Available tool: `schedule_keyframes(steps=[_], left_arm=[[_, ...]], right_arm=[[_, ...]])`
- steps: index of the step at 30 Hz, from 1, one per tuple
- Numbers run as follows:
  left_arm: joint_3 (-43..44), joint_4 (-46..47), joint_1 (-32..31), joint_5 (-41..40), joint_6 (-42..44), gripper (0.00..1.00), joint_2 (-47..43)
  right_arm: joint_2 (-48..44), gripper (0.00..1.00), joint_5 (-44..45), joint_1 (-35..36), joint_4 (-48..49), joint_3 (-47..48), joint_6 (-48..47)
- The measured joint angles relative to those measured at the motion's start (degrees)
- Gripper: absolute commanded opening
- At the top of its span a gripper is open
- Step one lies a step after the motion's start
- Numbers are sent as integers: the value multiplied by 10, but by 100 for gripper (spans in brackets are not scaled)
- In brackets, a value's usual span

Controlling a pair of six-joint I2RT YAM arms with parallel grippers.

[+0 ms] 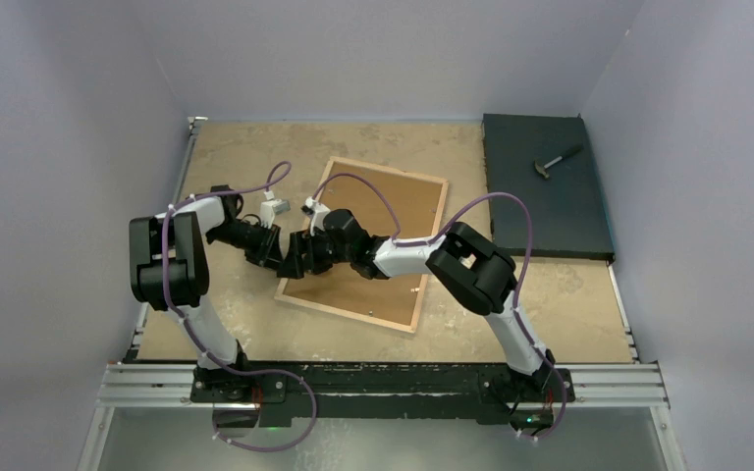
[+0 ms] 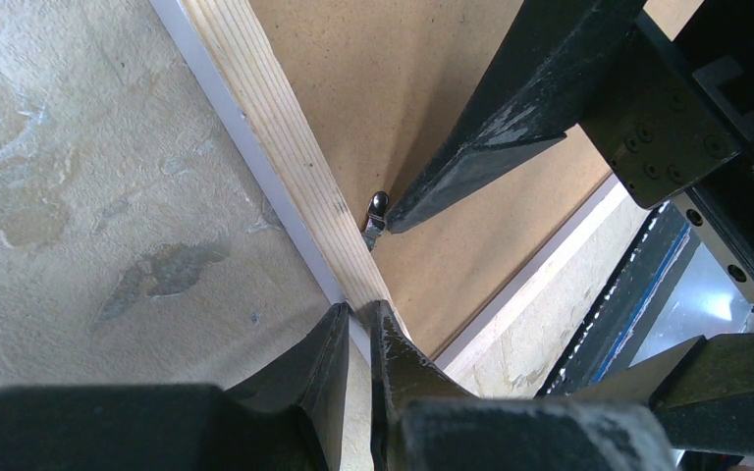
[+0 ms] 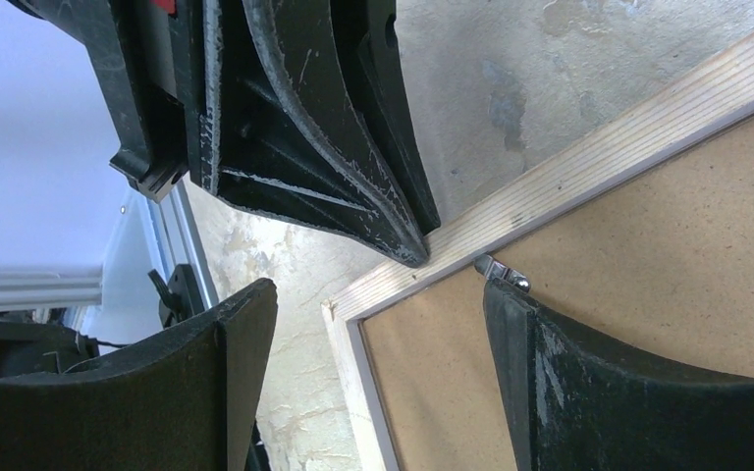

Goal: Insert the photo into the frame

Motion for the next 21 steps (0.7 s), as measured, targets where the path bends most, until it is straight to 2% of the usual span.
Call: schedule_keyframes(steps=[16, 21], left_arm=[[-2, 2, 0, 1, 0, 2, -2], [-2, 2, 0, 1, 0, 2, -2]], right_arm=[[7, 77, 47, 4, 22, 0, 32], [7, 80, 49, 4, 30, -5, 34]])
